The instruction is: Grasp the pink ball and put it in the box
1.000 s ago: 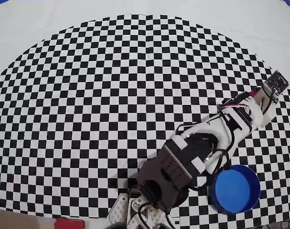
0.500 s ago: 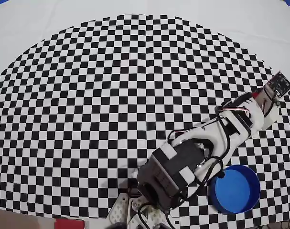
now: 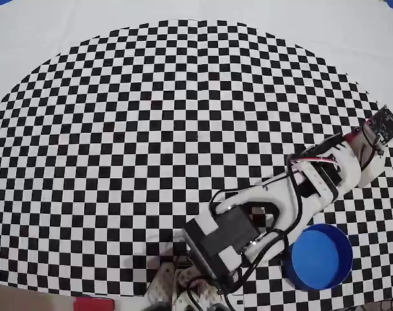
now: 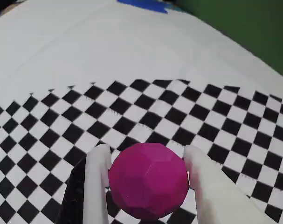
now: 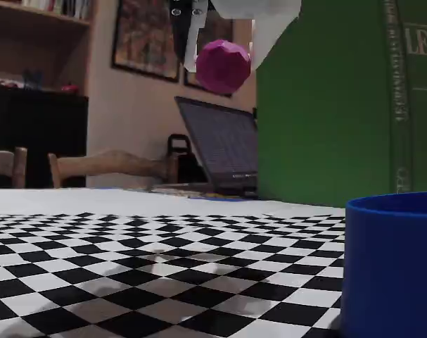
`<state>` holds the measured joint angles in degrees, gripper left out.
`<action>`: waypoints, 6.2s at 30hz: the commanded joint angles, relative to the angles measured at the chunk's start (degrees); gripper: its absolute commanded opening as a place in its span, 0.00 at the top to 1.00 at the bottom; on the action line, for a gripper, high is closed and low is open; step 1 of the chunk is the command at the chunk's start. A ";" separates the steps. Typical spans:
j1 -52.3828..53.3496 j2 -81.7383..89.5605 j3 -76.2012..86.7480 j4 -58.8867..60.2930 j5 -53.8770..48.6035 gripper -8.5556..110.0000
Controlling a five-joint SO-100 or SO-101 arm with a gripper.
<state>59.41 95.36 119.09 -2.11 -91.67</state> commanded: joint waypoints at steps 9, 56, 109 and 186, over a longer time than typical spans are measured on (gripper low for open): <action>6.68 11.87 6.77 0.35 -0.44 0.93; 19.42 31.90 24.79 -0.18 -0.44 0.93; 22.68 46.76 41.66 -0.18 -0.44 0.93; 26.46 61.44 58.80 0.18 -0.44 0.93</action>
<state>85.43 155.04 177.63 -2.02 -91.67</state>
